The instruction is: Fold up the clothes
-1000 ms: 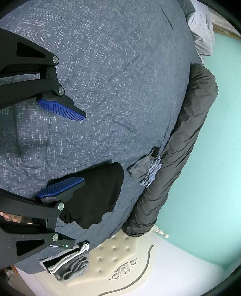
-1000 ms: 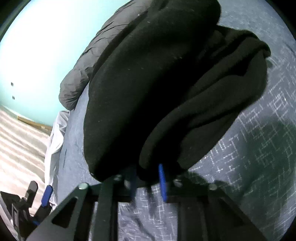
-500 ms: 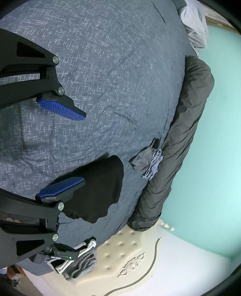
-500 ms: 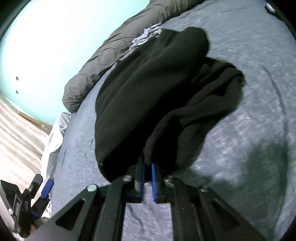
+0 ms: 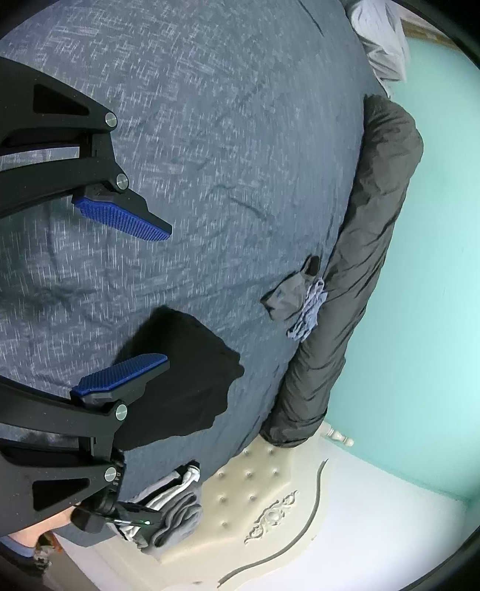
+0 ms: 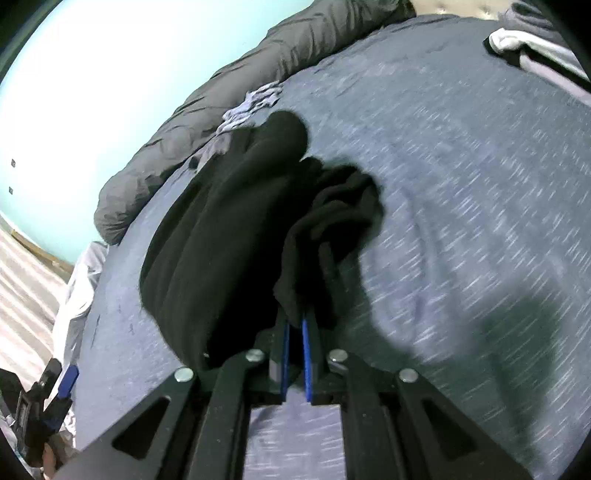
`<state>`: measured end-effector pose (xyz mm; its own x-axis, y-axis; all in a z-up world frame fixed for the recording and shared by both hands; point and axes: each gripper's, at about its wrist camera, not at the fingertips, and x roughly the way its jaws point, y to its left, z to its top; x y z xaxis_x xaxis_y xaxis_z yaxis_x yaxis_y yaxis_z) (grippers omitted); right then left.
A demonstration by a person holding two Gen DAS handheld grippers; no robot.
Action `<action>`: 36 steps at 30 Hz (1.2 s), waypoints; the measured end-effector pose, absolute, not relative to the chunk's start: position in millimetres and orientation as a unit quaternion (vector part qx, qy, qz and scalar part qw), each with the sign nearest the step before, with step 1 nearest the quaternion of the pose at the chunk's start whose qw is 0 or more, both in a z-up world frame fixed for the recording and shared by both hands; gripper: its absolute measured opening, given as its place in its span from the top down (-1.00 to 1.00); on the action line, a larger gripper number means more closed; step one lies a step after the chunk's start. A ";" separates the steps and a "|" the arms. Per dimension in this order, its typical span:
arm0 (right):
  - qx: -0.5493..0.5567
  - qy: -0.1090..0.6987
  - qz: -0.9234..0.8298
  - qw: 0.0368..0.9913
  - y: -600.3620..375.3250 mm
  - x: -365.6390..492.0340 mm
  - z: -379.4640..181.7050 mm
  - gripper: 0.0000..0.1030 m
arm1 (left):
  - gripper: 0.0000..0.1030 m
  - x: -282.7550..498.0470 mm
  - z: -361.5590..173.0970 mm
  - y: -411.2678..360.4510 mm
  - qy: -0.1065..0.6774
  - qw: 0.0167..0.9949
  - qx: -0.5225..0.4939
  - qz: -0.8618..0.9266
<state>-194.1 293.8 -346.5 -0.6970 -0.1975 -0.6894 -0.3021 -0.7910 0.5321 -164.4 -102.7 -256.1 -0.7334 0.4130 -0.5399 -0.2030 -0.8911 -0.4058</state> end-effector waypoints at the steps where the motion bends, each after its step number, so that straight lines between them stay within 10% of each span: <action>1: -0.387 0.318 0.865 0.035 300.3 -194.4 -344.9 0.90 | -0.31 -164.6 -256.0 -99.8 -0.161 0.170 -0.324 0.917; 36: -0.360 0.259 0.895 0.050 408.2 -204.5 -320.6 0.80 | -0.31 -203.5 -294.3 -3.5 -0.145 0.218 -0.388 0.884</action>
